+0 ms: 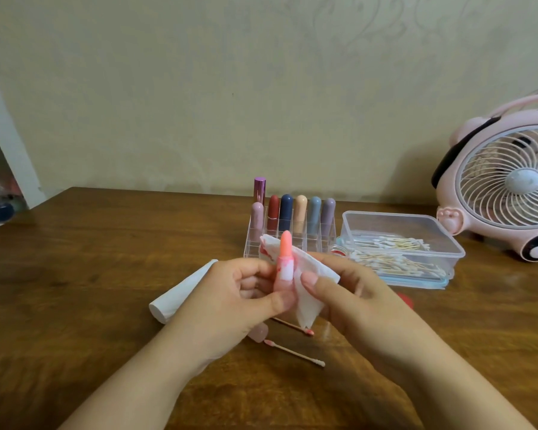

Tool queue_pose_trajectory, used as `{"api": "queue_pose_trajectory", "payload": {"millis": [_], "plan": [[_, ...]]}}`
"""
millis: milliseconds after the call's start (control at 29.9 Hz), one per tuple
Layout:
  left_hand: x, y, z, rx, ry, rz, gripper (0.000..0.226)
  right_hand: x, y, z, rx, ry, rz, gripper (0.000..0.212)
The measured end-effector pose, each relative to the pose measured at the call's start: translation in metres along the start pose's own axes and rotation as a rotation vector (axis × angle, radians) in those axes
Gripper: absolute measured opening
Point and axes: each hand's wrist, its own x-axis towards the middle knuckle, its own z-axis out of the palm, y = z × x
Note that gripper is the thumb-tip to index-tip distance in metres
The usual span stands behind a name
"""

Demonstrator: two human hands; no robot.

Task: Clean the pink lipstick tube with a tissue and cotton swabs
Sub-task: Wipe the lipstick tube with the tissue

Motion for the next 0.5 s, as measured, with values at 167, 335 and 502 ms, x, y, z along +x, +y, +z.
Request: {"api": "queue_pose_trajectory", "payload": {"millis": [167,335,502], "plan": [[0.0023,-0.0045,-0.0012,-0.015,0.027,0.033,0.031,-0.0005,0.0024,-0.0015,-0.054,0.115,-0.005,0.032],[0.0040,-0.0073,-0.0025,-0.019,0.074,0.069,0.036,-0.0005,0.0047,0.0026,-0.463,0.304,-0.072,0.035],[0.0040,-0.0078,-0.0042,0.002,0.076,0.048,0.029,-0.0015,0.0056,-0.0010,-0.660,0.451,-0.204,0.029]]}}
